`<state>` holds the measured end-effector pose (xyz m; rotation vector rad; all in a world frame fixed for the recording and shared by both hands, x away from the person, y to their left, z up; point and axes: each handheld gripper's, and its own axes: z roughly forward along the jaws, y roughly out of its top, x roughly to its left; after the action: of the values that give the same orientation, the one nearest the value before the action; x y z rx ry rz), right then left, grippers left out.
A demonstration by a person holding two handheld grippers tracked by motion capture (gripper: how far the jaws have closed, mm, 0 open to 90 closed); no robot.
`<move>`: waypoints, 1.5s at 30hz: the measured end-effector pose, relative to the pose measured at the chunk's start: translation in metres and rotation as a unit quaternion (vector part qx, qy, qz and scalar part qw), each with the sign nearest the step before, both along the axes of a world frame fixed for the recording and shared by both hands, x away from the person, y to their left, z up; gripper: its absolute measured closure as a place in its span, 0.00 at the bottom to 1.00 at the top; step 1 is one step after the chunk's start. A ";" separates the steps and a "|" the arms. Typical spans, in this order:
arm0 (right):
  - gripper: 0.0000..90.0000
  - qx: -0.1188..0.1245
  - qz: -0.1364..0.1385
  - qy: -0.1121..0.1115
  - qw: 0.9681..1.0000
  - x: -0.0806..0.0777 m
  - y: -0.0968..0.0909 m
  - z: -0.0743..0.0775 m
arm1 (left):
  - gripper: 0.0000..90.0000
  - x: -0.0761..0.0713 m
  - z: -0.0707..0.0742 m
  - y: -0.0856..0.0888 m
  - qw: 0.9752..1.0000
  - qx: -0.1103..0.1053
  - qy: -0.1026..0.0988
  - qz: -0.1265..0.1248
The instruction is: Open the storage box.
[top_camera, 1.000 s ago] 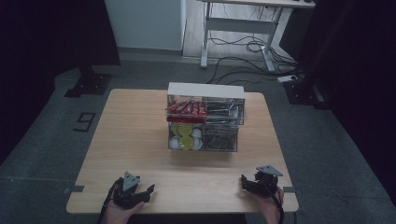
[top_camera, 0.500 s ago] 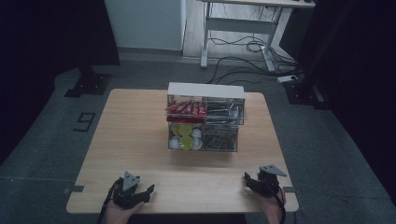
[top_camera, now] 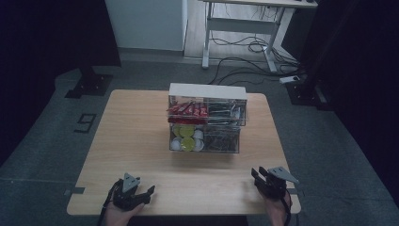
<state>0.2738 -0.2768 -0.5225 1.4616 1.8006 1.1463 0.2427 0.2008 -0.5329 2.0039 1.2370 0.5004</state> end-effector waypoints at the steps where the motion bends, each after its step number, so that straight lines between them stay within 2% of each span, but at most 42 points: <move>1: 0.75 0.007 0.003 -0.010 1.000 -0.002 0.000 0.004 | 0.35 0.000 0.000 0.000 1.000 0.000 0.001 -0.001; 6: 0.84 0.018 0.016 -0.025 0.999 -0.006 0.001 0.013 | 0.35 0.000 0.000 0.000 1.000 0.000 0.000 -0.001; 11: 0.90 0.022 0.032 -0.031 0.999 -0.009 0.003 0.018 | 0.35 -0.001 0.001 0.000 1.000 -0.002 -0.006 0.003; 12: 0.94 0.022 0.040 -0.032 0.998 -0.009 0.004 0.020 | 0.35 -0.001 0.001 0.000 1.000 -0.002 -0.006 0.004; 16: 0.99 0.025 0.053 -0.035 0.998 -0.009 0.006 0.022 | 0.35 0.000 0.000 0.000 1.000 -0.002 -0.003 0.003; 22: 0.99 0.030 0.068 -0.038 0.997 -0.010 0.011 0.028 | 0.35 0.000 0.000 0.000 1.000 -0.001 -0.002 0.002; 26: 0.99 0.026 0.074 -0.041 0.996 -0.010 0.015 0.030 | 0.35 0.000 0.000 0.001 1.000 -0.002 -0.002 0.003; 45: 0.99 0.030 0.100 -0.053 0.993 0.002 0.037 0.041 | 0.35 0.001 -0.001 0.000 1.000 -0.004 0.002 0.003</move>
<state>0.2762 -0.2397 -0.4817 1.2485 1.8855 1.3607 0.2432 0.2003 -0.5342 1.9959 1.2470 0.4939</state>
